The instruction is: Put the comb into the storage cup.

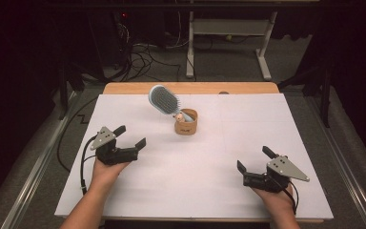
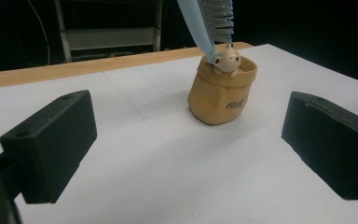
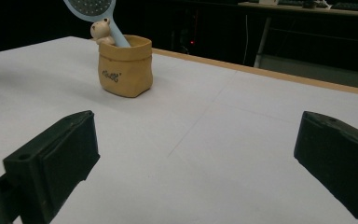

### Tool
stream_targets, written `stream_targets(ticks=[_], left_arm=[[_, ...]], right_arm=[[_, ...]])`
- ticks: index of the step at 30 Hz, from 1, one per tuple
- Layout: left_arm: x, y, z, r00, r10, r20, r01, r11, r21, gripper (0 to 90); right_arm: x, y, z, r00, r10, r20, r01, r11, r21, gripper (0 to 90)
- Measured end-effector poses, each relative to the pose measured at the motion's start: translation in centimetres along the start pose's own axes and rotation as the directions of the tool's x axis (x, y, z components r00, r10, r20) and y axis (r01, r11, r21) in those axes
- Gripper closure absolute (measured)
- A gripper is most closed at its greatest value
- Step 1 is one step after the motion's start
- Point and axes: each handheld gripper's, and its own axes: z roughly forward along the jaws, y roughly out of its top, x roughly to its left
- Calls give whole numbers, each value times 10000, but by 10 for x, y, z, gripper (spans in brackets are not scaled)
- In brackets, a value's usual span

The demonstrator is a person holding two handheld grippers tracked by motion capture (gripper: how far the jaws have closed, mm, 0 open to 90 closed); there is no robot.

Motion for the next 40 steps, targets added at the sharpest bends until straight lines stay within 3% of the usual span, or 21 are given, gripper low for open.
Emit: stream_targets(ticks=[8,11,12,14,16,20,25,30,35,40], left_arm=[[-1,-11,-35,9993,318,-188,-318,9995,27,21],[0,-17,-50,10000,10,-31,-11,10000,-56,0],[-1,-18,-54,10000,71,-45,-71,9999,-111,0],[-5,-23,-61,9975,655,-273,-659,9978,-123,0],[-8,-28,-63,9960,876,-178,-876,9962,1,0],[-6,-32,-60,9968,799,90,-800,9968,24,0],[-3,-28,-67,9980,634,-60,-636,9966,-521,0],[-4,-26,-68,9982,589,-67,-592,9961,-659,0],[-11,-26,-63,9941,1073,-123,-1078,9930,-483,0],[-9,-29,-65,9961,878,-94,-881,9955,-353,0]], right_arm=[[-1,-1,-2,10000,69,57,-69,10000,-19,5],[-1,-1,-2,10000,87,40,-87,10000,-9,5],[0,-1,-3,10000,93,37,-92,10000,-29,5],[1,-1,-3,10000,89,19,-89,9999,-58,5],[1,-1,-5,9999,132,24,-132,9999,-30,5],[2,-1,-7,9996,256,119,-256,9997,-16,5],[1,-2,-9,9986,448,271,-448,9990,-19,5],[1,-3,-10,9989,391,269,-390,9992,-45,5],[-1,-3,-13,9993,284,262,-282,9996,-85,5],[-3,-2,-13,9990,341,278,-338,9993,-133,5]])
